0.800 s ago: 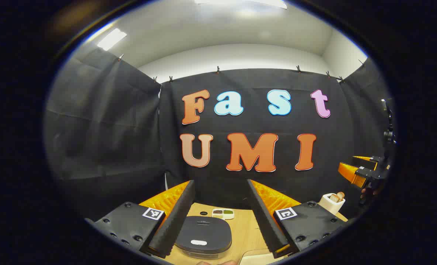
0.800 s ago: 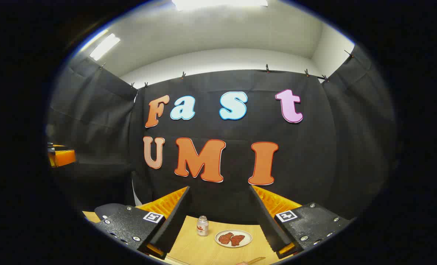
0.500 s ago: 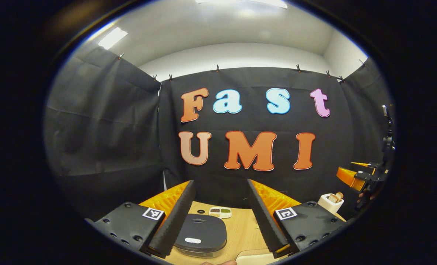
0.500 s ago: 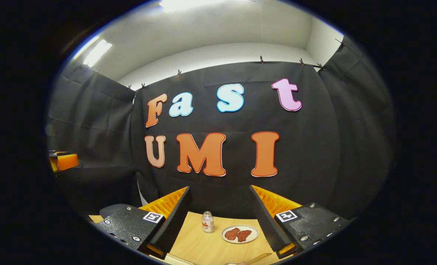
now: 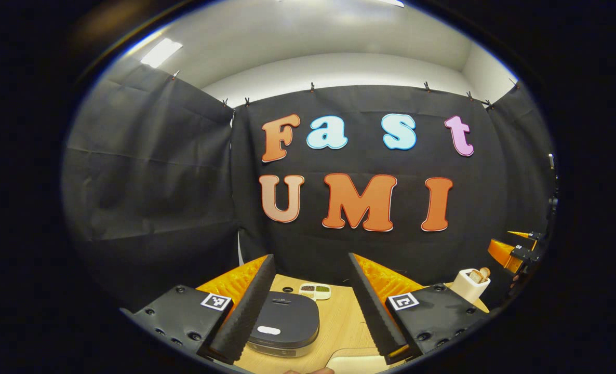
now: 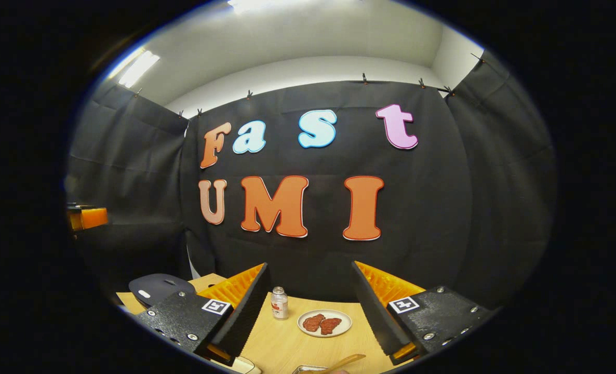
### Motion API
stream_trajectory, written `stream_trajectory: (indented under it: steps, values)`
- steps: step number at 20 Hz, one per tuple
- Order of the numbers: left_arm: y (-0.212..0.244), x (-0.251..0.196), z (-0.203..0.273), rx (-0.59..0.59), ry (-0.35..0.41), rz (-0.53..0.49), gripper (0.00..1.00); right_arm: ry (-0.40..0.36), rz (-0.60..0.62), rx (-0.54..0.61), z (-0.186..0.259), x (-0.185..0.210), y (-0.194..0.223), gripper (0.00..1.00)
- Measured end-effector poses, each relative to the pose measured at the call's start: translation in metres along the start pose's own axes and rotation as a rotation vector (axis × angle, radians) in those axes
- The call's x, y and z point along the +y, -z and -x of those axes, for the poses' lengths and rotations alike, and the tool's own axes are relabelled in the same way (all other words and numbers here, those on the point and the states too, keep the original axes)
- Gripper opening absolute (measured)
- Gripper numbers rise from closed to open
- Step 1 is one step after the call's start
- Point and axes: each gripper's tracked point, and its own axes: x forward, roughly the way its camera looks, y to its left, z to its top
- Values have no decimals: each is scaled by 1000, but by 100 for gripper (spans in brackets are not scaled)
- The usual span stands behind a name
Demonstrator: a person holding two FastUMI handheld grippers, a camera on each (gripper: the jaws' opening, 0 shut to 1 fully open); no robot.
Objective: Close the left gripper, press the button to open the rice cooker; take a wooden spoon from the chopstick holder with the right hand, scoop a spoonful of rice and pour it into the rice cooker, then put the wooden spoon back into the chopstick holder.
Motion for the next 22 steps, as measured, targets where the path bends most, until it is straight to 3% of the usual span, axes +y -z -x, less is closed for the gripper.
stream_trajectory:
  steps: [10, 14, 18, 19, 21, 22]
  values:
    - [34, 68, -14, 103, -66, -87, 94, 92, -22, 34, -18, 16, 13, 95]
    - [39, 96, -34, 133, -81, -58, 92, 114, -6, 40, -24, 33, 12, 95]
    - [57, 109, -53, 205, -61, -57, 61, 164, 21, 40, -25, 36, 11, 95]
    - [61, 123, -59, 215, -108, -64, 50, 172, 24, 45, -25, 38, 13, 95]
    - [84, 131, -71, 297, -100, -29, 5, 193, 26, 58, -22, 37, 15, 95]
    - [95, 128, -73, 343, -85, 15, 11, 206, 27, 63, -20, 35, 17, 95]
